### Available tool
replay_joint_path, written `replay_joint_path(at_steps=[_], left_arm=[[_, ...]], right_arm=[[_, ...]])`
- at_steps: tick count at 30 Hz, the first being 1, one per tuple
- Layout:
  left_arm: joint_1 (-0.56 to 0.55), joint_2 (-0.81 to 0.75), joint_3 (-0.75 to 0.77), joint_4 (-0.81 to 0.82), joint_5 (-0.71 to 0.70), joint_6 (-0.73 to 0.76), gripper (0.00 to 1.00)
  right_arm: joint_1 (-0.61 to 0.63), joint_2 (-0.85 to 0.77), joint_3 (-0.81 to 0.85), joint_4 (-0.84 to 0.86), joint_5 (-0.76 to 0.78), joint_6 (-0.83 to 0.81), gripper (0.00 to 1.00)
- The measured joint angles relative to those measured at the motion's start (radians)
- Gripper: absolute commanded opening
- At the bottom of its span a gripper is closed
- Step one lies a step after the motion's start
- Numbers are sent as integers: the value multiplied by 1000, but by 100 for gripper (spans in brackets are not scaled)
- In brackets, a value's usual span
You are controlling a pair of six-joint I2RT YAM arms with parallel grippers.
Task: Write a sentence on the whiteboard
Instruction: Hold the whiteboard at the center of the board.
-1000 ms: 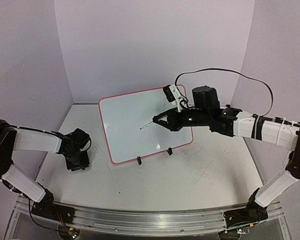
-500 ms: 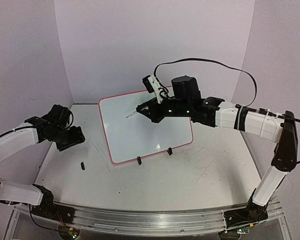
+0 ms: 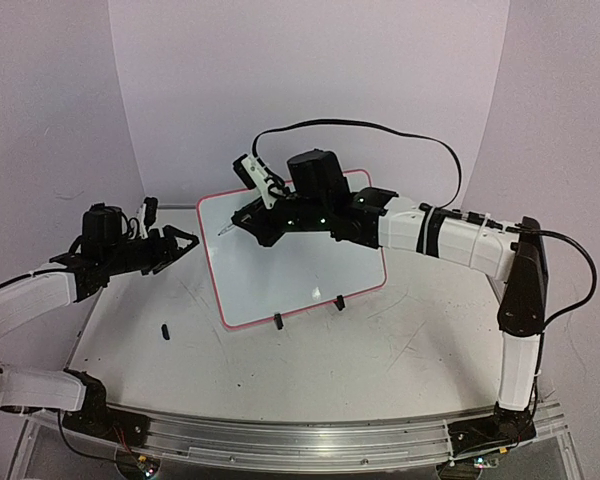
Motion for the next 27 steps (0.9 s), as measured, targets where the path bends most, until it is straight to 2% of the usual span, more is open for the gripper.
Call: replay_joint_path(at_steps=[5,10,15,16,25,27], left_arm=[[1,74,-24,177,90,27,68],[5,120,-52,267,117,66,67],[12,201,-95,386,159,65,55],[12,212,-100,399,166,65,45],[18,314,-106,521,234,69,40],[21,339,-106,532,246,68,36]], right_arm=[[-1,6,13,-14,2,-7,0],[-5,6,32,-14,9,-14,0],[-5,21,76,-18,7,-21,0],[-5,28,88,-18,7,-24,0],[-5,66,123,-21,5,-59,0],[-5,71,124,-20,3,-64,0]])
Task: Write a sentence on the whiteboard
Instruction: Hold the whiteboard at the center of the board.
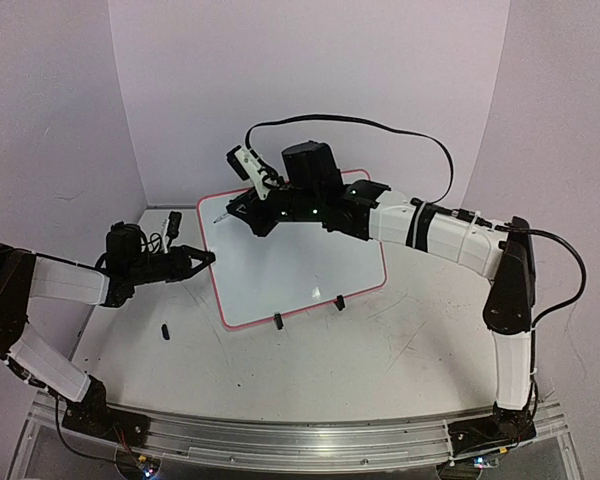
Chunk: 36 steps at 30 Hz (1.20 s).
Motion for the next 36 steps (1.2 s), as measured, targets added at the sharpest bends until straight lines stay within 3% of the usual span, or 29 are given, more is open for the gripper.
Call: replay_joint_path(at_steps=[25,36], left_arm=[[11,79,0,120,72,82,0],[13,86,0,128,82,93,0]], right_arm=[[0,59,94,-37,41,-66,0],[0,95,154,-57,78,-65,0]])
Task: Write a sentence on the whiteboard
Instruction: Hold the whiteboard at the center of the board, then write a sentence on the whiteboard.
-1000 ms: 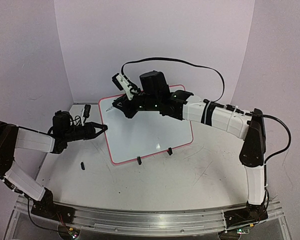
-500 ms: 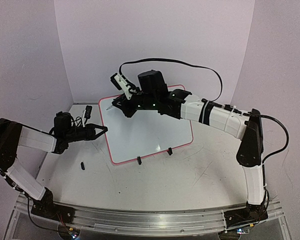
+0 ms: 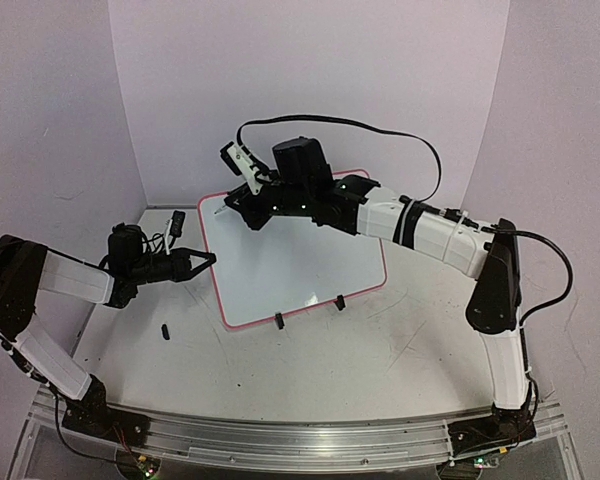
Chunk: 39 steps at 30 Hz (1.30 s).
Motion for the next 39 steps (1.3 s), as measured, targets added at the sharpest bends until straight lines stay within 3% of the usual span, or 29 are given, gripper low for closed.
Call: replay_joint_path(at_steps=[39], left_arm=[[3,5,0,7,16,6,0]], right_arm=[[0,54,33,-27,25,16,0]])
